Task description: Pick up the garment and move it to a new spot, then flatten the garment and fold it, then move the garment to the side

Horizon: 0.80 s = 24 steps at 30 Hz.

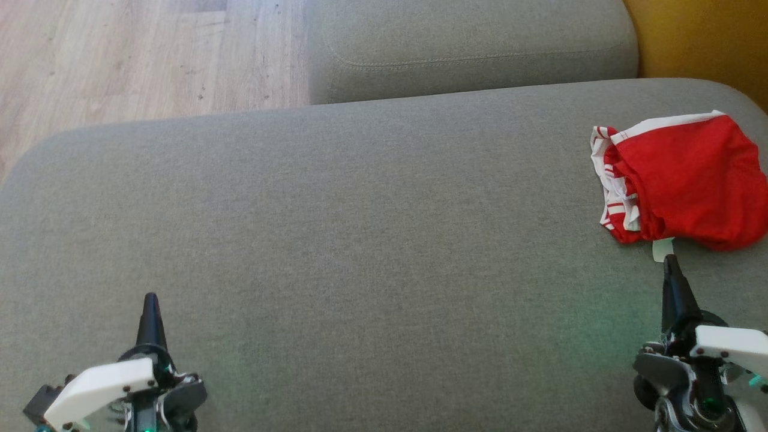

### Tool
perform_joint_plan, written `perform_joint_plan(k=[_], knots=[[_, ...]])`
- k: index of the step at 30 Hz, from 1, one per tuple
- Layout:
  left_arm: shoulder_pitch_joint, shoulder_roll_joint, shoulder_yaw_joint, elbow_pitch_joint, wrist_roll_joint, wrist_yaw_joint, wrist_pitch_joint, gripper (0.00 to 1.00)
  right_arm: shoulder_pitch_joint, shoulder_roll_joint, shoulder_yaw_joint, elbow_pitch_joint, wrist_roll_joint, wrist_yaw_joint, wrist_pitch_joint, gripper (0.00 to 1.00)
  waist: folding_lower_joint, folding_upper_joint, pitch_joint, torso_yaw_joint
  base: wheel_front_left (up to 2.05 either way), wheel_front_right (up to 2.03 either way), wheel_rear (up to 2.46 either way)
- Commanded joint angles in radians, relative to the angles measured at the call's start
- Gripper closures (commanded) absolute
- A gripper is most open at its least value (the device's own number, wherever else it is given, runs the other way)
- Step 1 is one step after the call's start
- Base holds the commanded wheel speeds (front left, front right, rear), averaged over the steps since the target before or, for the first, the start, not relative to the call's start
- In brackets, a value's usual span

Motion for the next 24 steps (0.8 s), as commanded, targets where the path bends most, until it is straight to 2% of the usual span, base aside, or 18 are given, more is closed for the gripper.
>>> perform_joint_plan(k=[1,5,24], knots=[[-0.054,0.015,0.042,-0.029,-0.023,0.001,0.011,1.0,-0.054,-0.017,0.015,-0.04,0.031,-0.001,0.013,1.0,0.0,0.0,0.0,0.0,0.0,0.0,0.0],[-0.056,0.014,0.049,-0.028,-0.053,0.001,0.021,1.0,-0.054,-0.017,0.01,-0.04,0.065,-0.001,0.023,1.0,0.0,0.0,-0.001,-0.001,0.0,0.0,0.0],[-0.057,0.01,0.055,-0.028,-0.048,0.001,0.026,1.0,-0.055,-0.013,0.005,-0.04,0.061,-0.001,0.027,1.0,0.0,0.0,-0.001,-0.001,0.0,0.0,0.0]])
